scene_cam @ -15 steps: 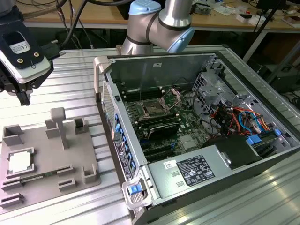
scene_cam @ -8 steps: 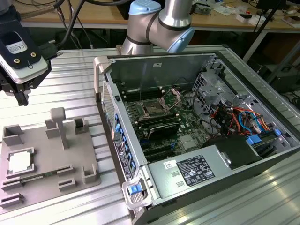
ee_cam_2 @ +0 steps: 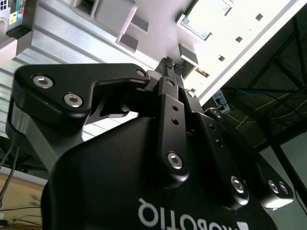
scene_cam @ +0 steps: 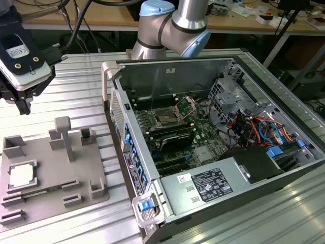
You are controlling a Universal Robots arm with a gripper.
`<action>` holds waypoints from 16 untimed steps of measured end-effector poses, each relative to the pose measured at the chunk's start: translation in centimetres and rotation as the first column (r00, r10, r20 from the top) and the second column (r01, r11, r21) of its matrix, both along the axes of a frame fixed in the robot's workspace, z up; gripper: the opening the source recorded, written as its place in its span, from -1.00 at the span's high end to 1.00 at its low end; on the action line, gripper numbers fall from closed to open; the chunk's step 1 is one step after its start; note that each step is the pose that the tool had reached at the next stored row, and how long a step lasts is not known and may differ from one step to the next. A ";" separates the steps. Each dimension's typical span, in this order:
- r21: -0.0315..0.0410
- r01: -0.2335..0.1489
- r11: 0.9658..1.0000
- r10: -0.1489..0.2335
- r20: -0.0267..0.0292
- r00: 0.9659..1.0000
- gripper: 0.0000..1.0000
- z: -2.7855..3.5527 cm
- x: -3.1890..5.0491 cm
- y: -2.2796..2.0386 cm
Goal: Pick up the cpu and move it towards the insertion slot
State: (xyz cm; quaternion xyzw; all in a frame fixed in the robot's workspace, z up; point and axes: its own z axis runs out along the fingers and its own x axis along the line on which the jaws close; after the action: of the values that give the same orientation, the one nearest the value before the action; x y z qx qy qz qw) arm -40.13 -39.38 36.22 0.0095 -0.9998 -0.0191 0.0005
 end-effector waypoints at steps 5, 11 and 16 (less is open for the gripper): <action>0.000 0.000 1.000 0.000 0.000 1.000 0.79 0.00 -0.39 0.00; 0.000 0.000 1.000 0.000 0.002 1.000 0.79 0.00 -1.09 0.00; 0.000 0.000 1.000 0.000 0.003 1.000 0.79 0.01 -1.70 0.00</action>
State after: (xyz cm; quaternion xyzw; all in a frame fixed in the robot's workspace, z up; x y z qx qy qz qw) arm -41.82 -39.38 36.22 0.0096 -0.9998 -0.0191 -0.0009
